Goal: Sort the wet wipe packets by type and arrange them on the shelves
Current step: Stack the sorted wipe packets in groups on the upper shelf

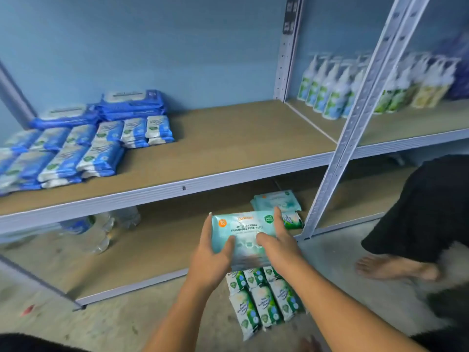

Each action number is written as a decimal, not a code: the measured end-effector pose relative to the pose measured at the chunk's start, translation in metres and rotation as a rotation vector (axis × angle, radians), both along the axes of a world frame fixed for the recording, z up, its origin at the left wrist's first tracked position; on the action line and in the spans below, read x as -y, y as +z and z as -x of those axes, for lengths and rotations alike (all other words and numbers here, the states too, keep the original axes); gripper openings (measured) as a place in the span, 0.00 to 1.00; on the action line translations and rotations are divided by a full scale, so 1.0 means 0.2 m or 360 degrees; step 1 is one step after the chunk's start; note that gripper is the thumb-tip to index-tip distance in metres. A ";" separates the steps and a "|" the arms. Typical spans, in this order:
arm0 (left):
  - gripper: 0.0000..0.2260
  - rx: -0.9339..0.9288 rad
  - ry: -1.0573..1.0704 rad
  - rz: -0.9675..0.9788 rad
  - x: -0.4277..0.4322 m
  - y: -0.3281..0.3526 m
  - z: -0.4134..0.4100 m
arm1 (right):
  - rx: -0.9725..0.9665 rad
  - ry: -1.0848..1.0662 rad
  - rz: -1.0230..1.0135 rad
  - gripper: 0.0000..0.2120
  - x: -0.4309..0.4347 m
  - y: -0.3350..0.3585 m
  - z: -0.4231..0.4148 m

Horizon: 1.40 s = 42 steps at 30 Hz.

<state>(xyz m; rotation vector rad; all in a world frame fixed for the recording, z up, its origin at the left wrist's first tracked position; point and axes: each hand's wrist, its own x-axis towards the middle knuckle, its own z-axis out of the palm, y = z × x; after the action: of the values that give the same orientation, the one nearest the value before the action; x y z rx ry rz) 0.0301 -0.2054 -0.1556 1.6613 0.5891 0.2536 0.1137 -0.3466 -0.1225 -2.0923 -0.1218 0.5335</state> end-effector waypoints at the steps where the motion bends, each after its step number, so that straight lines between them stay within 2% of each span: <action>1: 0.30 0.0016 0.0012 -0.0137 0.01 0.08 0.01 | 0.0049 0.0013 -0.0006 0.46 0.01 0.08 0.01; 4: 0.32 0.0109 0.0055 -0.0439 -0.01 0.32 0.02 | 0.0255 0.0083 -0.0025 0.44 0.04 0.32 0.00; 11: 0.28 0.0402 0.0245 -0.0759 -0.15 0.83 -0.16 | 0.0611 0.0216 -0.0255 0.45 0.02 0.79 -0.24; 16: 0.28 0.0447 0.0336 -0.0759 -0.27 0.89 -0.36 | 0.0637 0.0250 -0.0479 0.48 -0.09 0.85 -0.46; 20: 0.28 0.0404 0.0413 -0.0693 -0.32 0.82 -0.50 | 0.0569 0.0238 -0.0595 0.43 -0.19 0.80 -0.60; 22: 0.27 0.0325 0.0401 -0.0677 -0.35 0.80 -0.57 | 0.0565 0.0205 -0.0533 0.41 -0.24 0.77 -0.67; 25: 0.25 0.0212 0.0374 -0.0603 -0.38 0.77 -0.66 | 0.0567 0.0127 -0.0457 0.34 -0.29 0.71 -0.78; 28: 0.25 0.0127 0.0379 -0.0751 -0.43 0.73 -0.72 | 0.0551 0.0147 -0.0361 0.27 -0.32 0.65 -0.85; 30: 0.27 -0.0006 0.0346 -0.0913 -0.47 0.72 -0.73 | 0.0596 0.0176 -0.0236 0.27 -0.32 0.63 -0.86; 31: 0.29 -0.0089 0.0312 -0.1050 -0.49 0.73 -0.73 | 0.0722 0.0167 -0.0083 0.27 -0.32 0.62 -0.87; 33: 0.32 -0.0150 0.0241 -0.1290 -0.50 0.74 -0.71 | 0.1243 0.0186 0.0261 0.24 -0.29 0.62 -0.87; 35: 0.37 -0.0026 0.0108 -0.1455 -0.50 0.75 -0.66 | 0.1744 0.0346 0.0447 0.21 -0.27 0.63 -0.83; 36: 0.39 0.0048 0.0008 -0.1538 -0.49 0.75 -0.64 | 0.1836 0.0449 0.0496 0.21 -0.26 0.64 -0.80; 37: 0.40 0.0112 -0.0096 -0.1638 -0.47 0.74 -0.62 | 0.1804 0.0552 0.0567 0.23 -0.26 0.64 -0.76; 39: 0.40 0.0180 -0.0259 -0.1844 -0.44 0.70 -0.60 | 0.1596 0.0719 0.0815 0.35 -0.25 0.61 -0.71; 40: 0.40 0.0164 -0.0312 -0.1896 -0.42 0.67 -0.61 | 0.1506 0.0749 0.0914 0.41 -0.24 0.59 -0.70; 42: 0.42 0.0150 -0.0327 -0.1890 -0.41 0.63 -0.64 | 0.1470 0.0739 0.0920 0.48 -0.22 0.57 -0.71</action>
<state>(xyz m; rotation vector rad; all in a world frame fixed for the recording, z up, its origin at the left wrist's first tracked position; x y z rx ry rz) 0.1572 -0.1236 -0.0301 2.8039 0.1501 0.5968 0.2565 -0.3027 -0.0084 -2.7400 -1.1118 -0.2224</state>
